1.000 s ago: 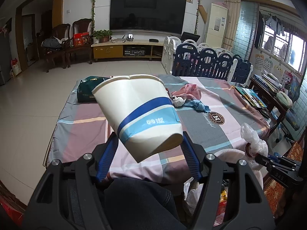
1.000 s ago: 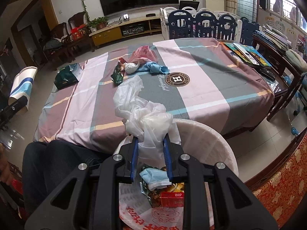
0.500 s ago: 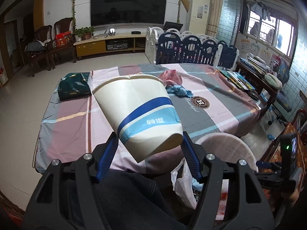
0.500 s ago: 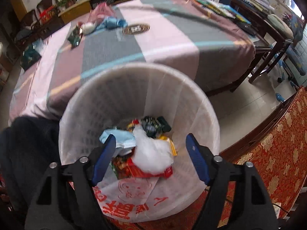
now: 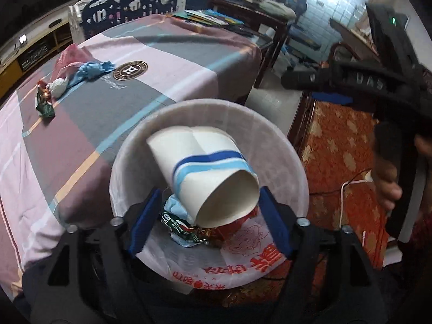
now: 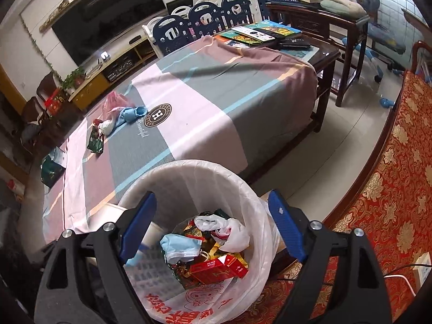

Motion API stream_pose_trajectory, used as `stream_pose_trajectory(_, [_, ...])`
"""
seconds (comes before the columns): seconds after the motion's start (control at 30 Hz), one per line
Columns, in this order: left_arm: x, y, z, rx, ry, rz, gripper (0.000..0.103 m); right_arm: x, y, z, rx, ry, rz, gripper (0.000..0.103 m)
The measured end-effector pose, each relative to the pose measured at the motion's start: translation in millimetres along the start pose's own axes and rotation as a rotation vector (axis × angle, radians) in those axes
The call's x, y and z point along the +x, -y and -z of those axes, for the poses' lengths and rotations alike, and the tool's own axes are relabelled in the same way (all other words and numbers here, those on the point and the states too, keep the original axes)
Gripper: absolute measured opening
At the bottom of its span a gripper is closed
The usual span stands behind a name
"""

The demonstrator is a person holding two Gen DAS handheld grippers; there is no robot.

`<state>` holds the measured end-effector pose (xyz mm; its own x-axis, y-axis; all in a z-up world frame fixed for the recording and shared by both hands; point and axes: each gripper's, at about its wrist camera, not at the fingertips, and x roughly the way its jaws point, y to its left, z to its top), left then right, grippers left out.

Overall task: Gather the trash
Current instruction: 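Drop the white paper cup into the wastebasket with left tool, then grasp the green snack bag with left tool while right tool grasps the blue cloth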

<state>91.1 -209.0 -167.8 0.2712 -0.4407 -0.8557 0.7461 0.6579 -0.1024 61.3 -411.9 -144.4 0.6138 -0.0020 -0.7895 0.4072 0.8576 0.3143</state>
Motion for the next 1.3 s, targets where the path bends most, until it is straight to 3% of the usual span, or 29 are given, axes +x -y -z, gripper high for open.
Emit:
stream_pose_trajectory(0.07, [12, 10, 1, 0.049, -0.017, -0.088, 0.094, 1, 2, 0, 0.005, 0.001, 0.001, 0.083])
stream_pose_trajectory(0.13, [18, 9, 5, 0.059, -0.031, -0.112, 0.095, 5, 4, 1, 0.01, -0.004, 0.006, 0.083])
stream_pose_trajectory(0.27, [12, -27, 3, -0.04, -0.005, -0.158, 0.095, 20, 5, 2, 0.04, -0.036, -0.003, 0.083])
stream_pose_trajectory(0.5, [1, -165, -26, -0.397, 0.06, -0.333, 0.094, 40, -16, 3, -0.001, -0.071, -0.011, 0.083])
stream_pose_trajectory(0.63, [13, -236, -60, -0.463, 0.098, -0.412, 0.092, 54, -20, 3, 0.013, -0.091, -0.024, 0.083])
stream_pose_trajectory(0.77, [47, -292, -91, -0.525, 0.043, -0.383, 0.068, 70, -26, -1, 0.028, -0.114, -0.032, 0.083])
stream_pose_trajectory(0.87, [71, -314, -101, -0.543, 0.03, -0.347, 0.066, 81, -38, -10, 0.006, -0.124, -0.033, 0.083])
stream_pose_trajectory(0.93, [88, -324, -105, -0.538, 0.012, -0.333, 0.057, 88, -47, -19, -0.013, -0.119, -0.03, 0.083])
stream_pose_trajectory(1.0, [103, -332, -104, -0.534, -0.026, -0.32, 0.029, 96, -61, -32, -0.037, -0.111, -0.041, 0.083])
stream_pose_trajectory(1.07, [100, -338, -97, -0.578, -0.006, -0.315, 0.012, 107, -78, -46, -0.066, -0.099, -0.072, 0.083])
stream_pose_trajectory(1.17, [69, -333, -77, -0.611, 0.075, -0.334, 0.01, 139, -117, -75, -0.174, -0.045, -0.114, 0.083])
stream_pose_trajectory(1.3, [18, -313, -25, -0.618, 0.174, -0.333, 0.009, 190, -175, -111, -0.309, -0.034, -0.149, 0.083])
